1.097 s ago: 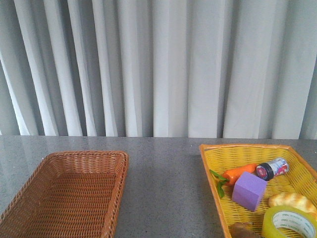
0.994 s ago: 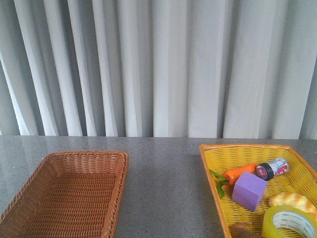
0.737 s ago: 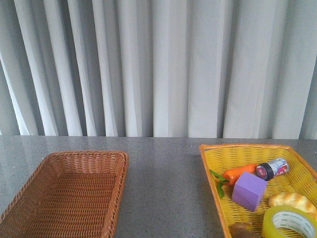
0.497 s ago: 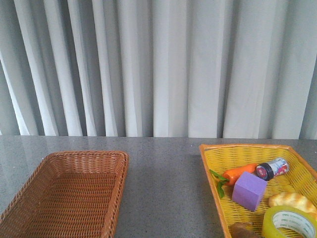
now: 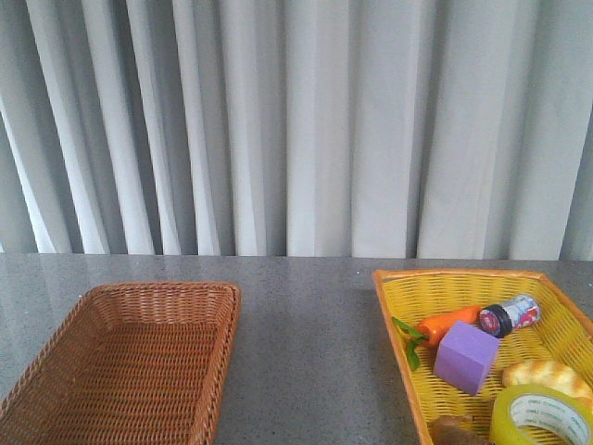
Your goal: Transfer tape with both arms
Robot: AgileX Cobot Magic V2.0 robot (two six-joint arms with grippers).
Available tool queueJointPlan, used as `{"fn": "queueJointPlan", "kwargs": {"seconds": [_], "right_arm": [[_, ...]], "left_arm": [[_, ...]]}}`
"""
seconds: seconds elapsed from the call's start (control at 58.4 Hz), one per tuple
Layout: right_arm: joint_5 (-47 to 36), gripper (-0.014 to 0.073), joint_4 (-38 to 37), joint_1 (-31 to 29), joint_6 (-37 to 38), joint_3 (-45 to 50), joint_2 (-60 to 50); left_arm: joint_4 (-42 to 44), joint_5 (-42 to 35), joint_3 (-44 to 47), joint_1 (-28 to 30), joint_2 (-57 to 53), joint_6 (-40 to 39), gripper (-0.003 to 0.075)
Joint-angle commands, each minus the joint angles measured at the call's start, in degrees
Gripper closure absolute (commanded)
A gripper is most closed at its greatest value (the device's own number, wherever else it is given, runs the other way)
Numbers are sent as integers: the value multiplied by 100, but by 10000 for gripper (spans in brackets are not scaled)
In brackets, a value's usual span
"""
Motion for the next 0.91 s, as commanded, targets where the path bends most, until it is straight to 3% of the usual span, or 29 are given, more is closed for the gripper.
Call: {"fn": "queueJointPlan", "kwargs": {"seconds": [0.0,0.72,0.891], "right_arm": [[-414,598,-43,-32,-30,15,-37],[-517,598,-43,-32,-30,9,-37],[-906,598,76,-32,6,-107,-35]], "left_arm": [[-56,-449,-44,-18,-83,-43,727],[-56,-460,-57,-36,-83,-43,727],[-128,-1049,-182,-36,-76,-206,727]]}}
